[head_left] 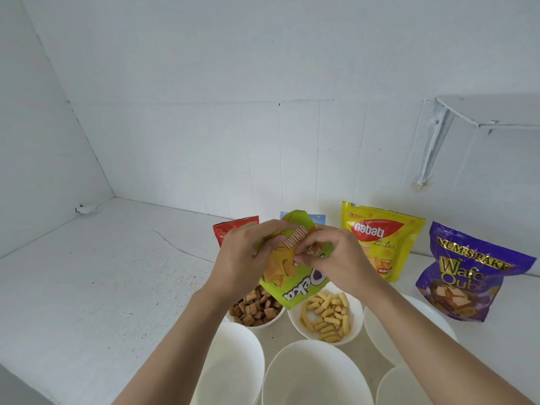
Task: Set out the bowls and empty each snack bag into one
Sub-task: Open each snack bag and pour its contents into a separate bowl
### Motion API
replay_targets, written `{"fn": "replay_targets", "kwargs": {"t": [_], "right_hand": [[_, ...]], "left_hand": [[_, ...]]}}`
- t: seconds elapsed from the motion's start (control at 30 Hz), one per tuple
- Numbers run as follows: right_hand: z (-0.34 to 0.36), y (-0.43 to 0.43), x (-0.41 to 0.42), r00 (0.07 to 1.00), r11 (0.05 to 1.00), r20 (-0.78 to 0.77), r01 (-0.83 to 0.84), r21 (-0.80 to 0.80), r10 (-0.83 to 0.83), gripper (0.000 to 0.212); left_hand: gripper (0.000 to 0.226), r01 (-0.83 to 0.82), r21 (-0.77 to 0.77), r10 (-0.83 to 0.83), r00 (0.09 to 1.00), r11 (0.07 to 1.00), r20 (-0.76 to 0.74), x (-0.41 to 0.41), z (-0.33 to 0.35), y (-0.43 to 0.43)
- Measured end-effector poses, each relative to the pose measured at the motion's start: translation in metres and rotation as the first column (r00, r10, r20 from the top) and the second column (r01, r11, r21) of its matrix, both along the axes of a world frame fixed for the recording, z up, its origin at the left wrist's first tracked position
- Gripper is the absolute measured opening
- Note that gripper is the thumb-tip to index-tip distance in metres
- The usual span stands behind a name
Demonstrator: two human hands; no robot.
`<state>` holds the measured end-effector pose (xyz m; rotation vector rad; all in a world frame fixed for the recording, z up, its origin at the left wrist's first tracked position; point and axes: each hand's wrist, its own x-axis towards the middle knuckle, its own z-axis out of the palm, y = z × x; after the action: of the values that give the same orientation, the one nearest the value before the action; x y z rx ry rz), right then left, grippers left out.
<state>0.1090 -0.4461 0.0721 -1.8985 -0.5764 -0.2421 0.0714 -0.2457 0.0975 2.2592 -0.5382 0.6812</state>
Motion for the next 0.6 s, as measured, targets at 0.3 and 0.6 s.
{"fn": "replay_targets", "kwargs": {"t": [0.3, 0.6], "right_hand": [[-0.015, -0.017, 0.008, 0.990, 0.991, -0.134, -0.048, -0.124, 0.031, 0.022], [-0.025, -0.022, 0.009, 0.988, 0.993, -0.152, -0.012, -0.120, -0.006, 0.030]], "left_hand": [[0.028, -0.010, -0.144, 0.002, 0.998, 0.989, -0.056, -0.005, 0.011, 0.009], [0.068, 0.117, 0.060, -0.096, 0.956, 0.991, -0.277, -0.006, 0.008, 0.022]]}}
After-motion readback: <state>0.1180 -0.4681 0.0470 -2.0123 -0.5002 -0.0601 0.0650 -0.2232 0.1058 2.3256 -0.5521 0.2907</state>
